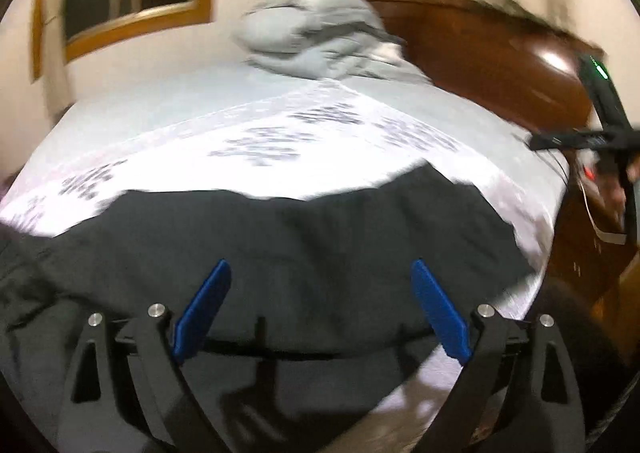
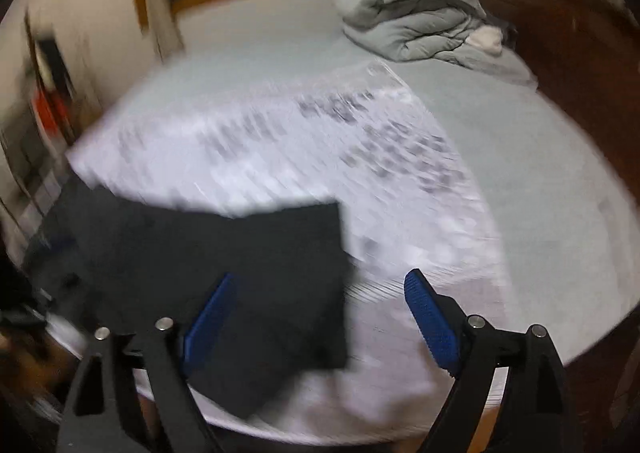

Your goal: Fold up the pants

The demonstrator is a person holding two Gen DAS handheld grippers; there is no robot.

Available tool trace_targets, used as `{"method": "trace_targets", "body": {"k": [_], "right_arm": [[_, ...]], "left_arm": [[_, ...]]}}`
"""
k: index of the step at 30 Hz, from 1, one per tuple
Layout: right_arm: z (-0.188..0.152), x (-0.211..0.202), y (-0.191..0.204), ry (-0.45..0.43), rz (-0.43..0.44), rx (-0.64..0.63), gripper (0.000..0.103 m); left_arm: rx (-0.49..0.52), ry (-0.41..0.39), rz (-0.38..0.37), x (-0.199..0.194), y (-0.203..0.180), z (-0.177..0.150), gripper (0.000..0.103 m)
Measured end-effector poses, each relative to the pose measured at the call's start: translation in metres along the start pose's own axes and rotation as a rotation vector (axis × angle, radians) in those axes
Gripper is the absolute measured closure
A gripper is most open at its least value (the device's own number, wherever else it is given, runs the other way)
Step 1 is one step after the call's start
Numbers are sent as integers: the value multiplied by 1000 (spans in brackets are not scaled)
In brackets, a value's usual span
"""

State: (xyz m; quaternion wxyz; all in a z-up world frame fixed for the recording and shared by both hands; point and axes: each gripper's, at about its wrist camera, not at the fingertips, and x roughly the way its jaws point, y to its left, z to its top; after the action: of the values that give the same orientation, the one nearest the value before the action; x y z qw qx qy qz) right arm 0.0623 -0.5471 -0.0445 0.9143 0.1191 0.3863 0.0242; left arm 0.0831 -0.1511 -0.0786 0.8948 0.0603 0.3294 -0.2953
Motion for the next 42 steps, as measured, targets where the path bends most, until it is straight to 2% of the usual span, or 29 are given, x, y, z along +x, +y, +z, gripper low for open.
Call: {"method": "trace_targets", "body": {"k": [5, 7, 9, 11, 14, 17, 18, 21, 26, 28, 29, 30, 33, 36, 42], "right_arm": [[10, 29, 56, -16, 208, 12, 17], [8, 44, 81, 4, 285, -2, 17], [7, 62, 108, 21, 317, -49, 17], [5, 76, 124, 43, 332, -64, 18], [2, 92, 132, 96, 385, -13, 24], [-4, 100, 132, 141, 428, 38, 24], [-6, 101, 132, 146, 429, 45, 24], [-12, 102, 138, 159, 439, 41, 26], [-25, 115, 153, 205, 396, -31, 26], [-28, 120, 154, 217, 392, -33, 26], [-30, 121, 155, 221, 384, -39, 26], [-31, 123, 155, 224, 376, -46, 26], [-32, 124, 155, 225, 370, -43, 26], [-32, 125, 153, 227, 358, -43, 26], [-37, 129, 144, 240, 332, -21, 26]], "left_arm": [[-224, 30, 145, -33, 115, 22, 12], [-323, 51, 159, -43, 165, 27, 12], [-443, 60, 157, -49, 221, 33, 12], [-527, 111, 199, -44, 273, 39, 12], [-590, 168, 231, -30, 325, 41, 12], [-667, 228, 205, -13, 359, 36, 13], [-697, 261, 200, -4, 366, 33, 13], [-742, 289, 162, 16, 377, 29, 13], [-851, 356, 177, 38, 395, 20, 15], [-869, 351, 149, 42, 399, 19, 27], [-861, 358, 144, 44, 400, 19, 43], [-841, 378, 153, 47, 401, 20, 65], [-842, 393, 151, 52, 404, 19, 85], [-845, 358, 161, 48, 401, 21, 96], [-808, 199, 215, 10, 378, 28, 99]]}}
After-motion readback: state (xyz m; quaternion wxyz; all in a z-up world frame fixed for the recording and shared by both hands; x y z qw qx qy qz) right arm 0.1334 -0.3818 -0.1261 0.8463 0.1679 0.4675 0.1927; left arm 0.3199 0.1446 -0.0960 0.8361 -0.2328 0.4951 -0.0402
